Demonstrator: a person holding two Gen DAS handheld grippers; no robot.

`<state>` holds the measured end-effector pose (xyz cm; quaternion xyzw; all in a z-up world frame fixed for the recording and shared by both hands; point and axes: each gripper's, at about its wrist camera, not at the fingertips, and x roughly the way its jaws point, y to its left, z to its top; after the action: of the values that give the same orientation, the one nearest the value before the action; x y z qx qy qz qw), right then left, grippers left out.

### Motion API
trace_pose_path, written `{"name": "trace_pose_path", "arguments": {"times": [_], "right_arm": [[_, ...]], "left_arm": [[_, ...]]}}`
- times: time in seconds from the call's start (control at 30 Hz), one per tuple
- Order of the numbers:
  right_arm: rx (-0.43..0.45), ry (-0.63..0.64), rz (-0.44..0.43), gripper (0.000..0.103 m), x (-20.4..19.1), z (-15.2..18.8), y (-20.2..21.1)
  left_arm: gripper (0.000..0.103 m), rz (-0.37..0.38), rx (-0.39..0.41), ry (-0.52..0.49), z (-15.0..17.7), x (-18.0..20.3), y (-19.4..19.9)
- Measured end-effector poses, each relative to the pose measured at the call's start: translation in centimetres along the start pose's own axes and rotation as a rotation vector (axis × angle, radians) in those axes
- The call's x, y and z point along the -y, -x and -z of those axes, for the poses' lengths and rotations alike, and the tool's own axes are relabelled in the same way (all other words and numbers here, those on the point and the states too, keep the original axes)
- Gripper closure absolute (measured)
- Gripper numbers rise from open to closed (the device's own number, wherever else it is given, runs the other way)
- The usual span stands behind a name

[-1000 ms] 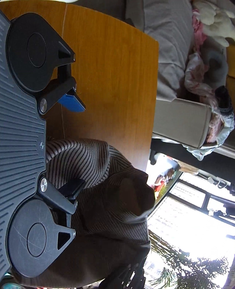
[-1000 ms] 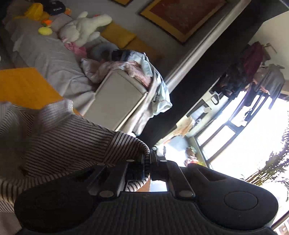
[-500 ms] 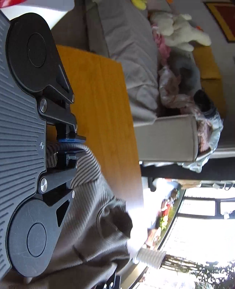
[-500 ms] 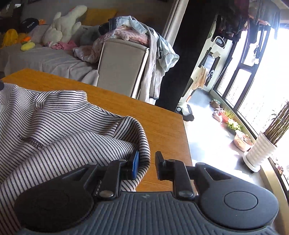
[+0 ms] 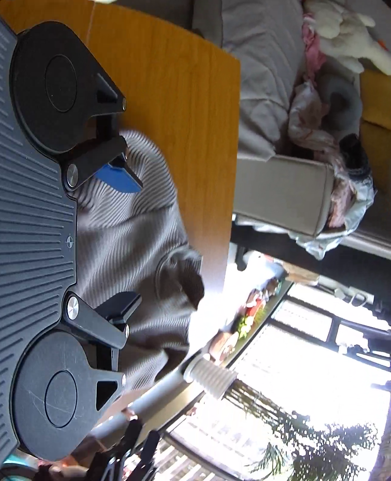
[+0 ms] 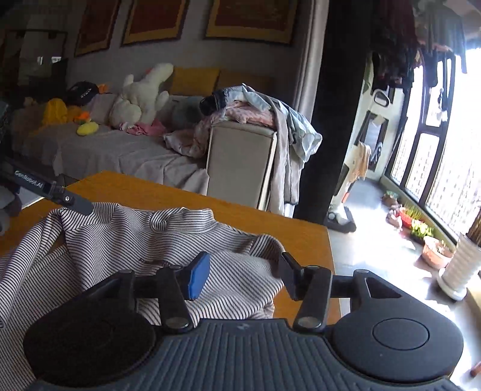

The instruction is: Fold clothes

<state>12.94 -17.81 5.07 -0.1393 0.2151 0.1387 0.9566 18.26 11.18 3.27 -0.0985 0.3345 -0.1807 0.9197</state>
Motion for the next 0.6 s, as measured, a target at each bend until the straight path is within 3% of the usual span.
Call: {"name": "trace_pose_path", "arguments": {"times": [0.2, 0.27, 0.4, 0.43, 0.47, 0.5, 0.53, 0.57, 0.6], "right_arm": [[-0.111, 0.022, -0.246, 0.053, -3.1, -6.1, -10.3], [-0.162, -0.024, -0.328, 0.052, -3.9, -7.3, -14.1], [-0.364, -0.132, -0.391, 0.053, -4.9, -6.5, -20.4], [-0.396, -0.164, -0.398, 0.066, -5.0, -6.0, -21.2], [-0.377, -0.166, -0.395, 0.085, -5.1, -5.9, -21.1], [-0.358, -0.189, -0.396, 0.096, -4.9, -6.2, -20.9], [-0.34, -0.215, -0.398, 0.096, -4.8, -6.6, -20.7], [-0.286, -0.245, -0.38, 0.103, -4.3, -7.6, -20.4], [-0.204, -0.242, -0.341, 0.103, -3.8, -8.8, -20.1]], "left_arm": [[0.009, 0.089, 0.001, -0.187, 5.5, 3.5, 0.3], [0.008, 0.117, -0.023, -0.191, 6.3, 3.1, 0.1], [0.008, 0.134, -0.04, -0.142, 6.7, 1.5, -0.1], [0.008, 0.14, -0.04, -0.135, 6.8, 1.3, 0.0], [0.008, 0.145, -0.038, -0.141, 6.9, 1.2, 0.0], [0.007, 0.15, -0.036, -0.147, 7.0, 1.2, 0.1], [0.007, 0.154, -0.036, -0.151, 7.1, 1.1, 0.1], [0.006, 0.158, -0.039, -0.153, 7.1, 1.1, 0.1], [0.005, 0.161, -0.042, -0.154, 7.1, 1.1, 0.1]]}}
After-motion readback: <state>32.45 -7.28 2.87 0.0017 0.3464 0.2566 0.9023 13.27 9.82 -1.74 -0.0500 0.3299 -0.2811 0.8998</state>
